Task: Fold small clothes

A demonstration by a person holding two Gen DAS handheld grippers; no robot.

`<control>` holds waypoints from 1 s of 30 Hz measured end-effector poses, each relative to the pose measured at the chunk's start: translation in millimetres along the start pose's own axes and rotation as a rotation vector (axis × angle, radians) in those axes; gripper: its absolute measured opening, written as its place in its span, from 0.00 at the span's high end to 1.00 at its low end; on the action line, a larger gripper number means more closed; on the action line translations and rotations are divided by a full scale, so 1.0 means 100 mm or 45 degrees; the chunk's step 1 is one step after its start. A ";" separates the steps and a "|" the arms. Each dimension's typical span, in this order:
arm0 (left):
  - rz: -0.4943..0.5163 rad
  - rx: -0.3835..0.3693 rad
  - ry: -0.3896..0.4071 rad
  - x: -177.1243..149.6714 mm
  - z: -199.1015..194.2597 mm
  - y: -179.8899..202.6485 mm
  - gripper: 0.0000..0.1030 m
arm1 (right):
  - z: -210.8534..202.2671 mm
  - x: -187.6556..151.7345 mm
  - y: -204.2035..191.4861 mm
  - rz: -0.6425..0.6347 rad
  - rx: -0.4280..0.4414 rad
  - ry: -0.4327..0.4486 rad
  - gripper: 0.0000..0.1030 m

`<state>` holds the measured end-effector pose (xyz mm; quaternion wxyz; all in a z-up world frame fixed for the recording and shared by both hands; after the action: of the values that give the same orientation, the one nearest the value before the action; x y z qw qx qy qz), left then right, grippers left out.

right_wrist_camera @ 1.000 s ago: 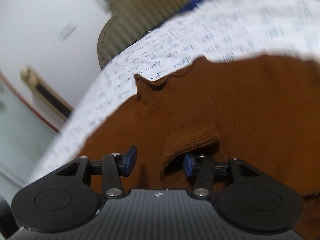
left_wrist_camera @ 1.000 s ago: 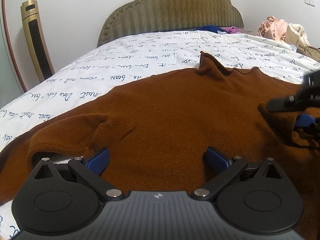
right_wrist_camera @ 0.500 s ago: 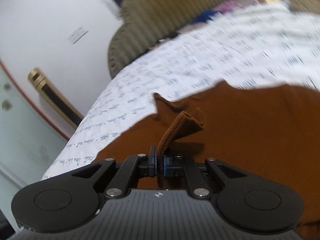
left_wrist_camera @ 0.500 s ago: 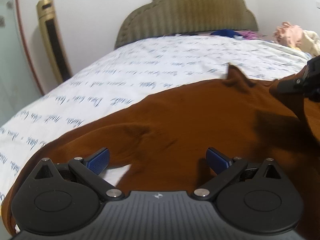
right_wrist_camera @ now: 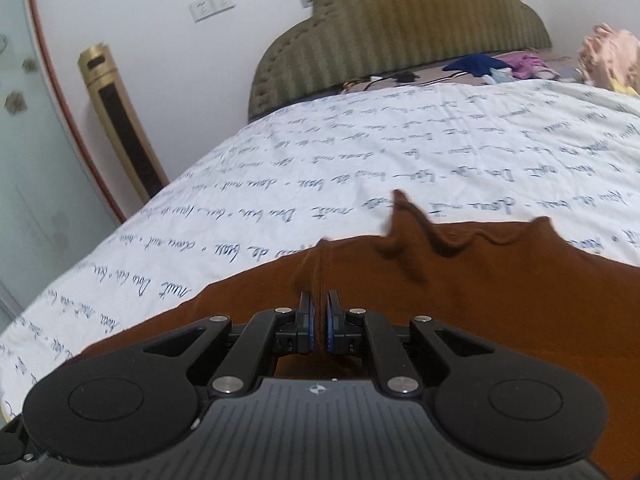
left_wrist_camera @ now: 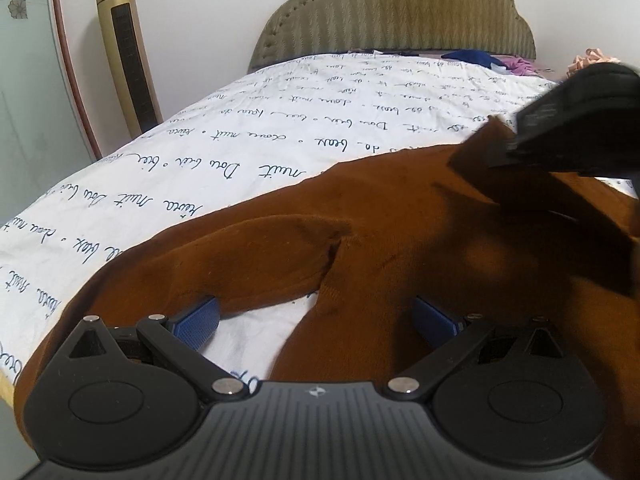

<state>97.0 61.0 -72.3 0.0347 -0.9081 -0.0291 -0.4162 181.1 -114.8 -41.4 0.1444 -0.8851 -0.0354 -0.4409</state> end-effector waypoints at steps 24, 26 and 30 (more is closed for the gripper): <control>-0.002 0.063 -0.001 -0.01 -0.24 -0.28 0.00 | 0.26 -0.35 -0.40 0.037 0.275 -0.252 0.52; -0.007 0.064 -0.004 -0.01 -0.23 -0.30 0.00 | 0.24 -0.36 -0.42 0.039 0.275 -0.225 0.52; -0.016 0.067 -0.010 -0.01 -0.23 -0.31 0.00 | 0.15 -0.34 -0.44 0.044 0.298 -0.199 0.42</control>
<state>76.8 90.1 -56.7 0.0558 -0.9083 -0.0460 -0.4121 163.8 -65.9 -66.8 0.2512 -0.8943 -0.0826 -0.3610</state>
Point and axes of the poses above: each gripper's, at about its wrist camera, not at the fingertips, and z roughly the way its jaws point, y to its right, x to its top, the point moved 8 cm from there along z, roughly the way its jaws point, and after that the axes turned 4 degrees about -z, right-handed, at the moved point
